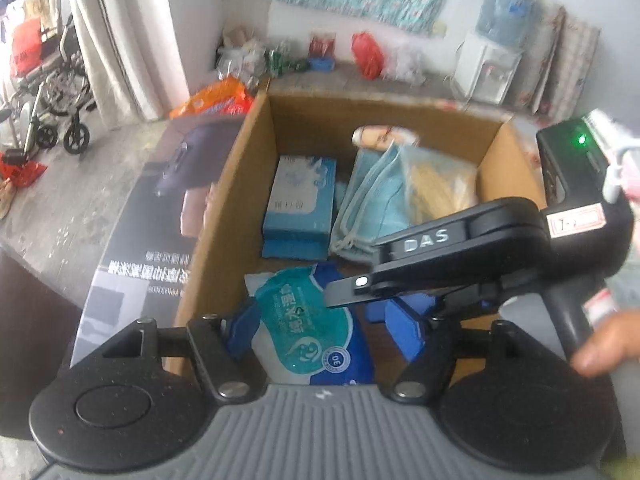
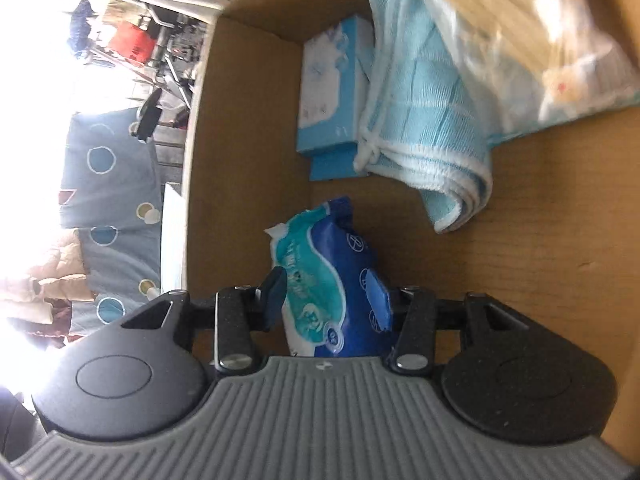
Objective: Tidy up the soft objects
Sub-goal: 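Open the right gripper to release the wipes pack and withdraw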
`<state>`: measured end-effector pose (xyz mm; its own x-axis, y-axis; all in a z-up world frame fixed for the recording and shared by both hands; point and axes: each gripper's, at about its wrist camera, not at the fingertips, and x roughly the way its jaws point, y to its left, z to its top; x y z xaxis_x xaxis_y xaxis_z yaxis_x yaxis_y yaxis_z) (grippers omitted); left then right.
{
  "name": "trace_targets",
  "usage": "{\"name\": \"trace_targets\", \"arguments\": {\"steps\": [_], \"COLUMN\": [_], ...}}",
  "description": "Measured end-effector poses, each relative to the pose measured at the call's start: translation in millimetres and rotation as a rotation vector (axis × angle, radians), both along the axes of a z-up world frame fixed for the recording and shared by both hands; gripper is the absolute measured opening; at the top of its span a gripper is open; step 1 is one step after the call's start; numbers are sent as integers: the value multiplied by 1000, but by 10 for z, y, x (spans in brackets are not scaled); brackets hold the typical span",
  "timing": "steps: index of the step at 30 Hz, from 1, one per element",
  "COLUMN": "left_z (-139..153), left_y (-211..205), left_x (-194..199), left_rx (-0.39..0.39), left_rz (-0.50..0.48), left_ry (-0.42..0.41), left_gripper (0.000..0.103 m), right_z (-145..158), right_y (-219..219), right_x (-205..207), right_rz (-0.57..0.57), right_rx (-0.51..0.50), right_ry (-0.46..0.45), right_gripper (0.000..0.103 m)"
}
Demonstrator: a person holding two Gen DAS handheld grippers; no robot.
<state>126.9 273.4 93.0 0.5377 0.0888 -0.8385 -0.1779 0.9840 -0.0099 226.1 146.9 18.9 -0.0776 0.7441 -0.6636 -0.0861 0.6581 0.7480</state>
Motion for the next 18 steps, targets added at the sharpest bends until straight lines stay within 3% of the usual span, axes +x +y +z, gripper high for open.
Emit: {"name": "trace_targets", "arguments": {"steps": [5, 9, 13, 18], "left_z": [324, 408, 334, 275], "left_y": [154, 345, 521, 649], "left_x": [-395, -641, -762, -853], "left_rx": [-27, -54, -63, -109], "left_rz": [29, 101, 173, 211], "left_ry": [-120, -175, -149, -123], "left_gripper": [78, 86, 86, 86], "right_z": [288, 220, -1, -139], "right_y": [-91, 45, 423, 560], "right_x": [-146, -267, -444, -505], "right_rz": [94, 256, 347, 291], "right_rx": [-17, -130, -211, -142], "right_ry": [-75, -54, -14, 54], "right_gripper": [46, 68, 70, 58]}}
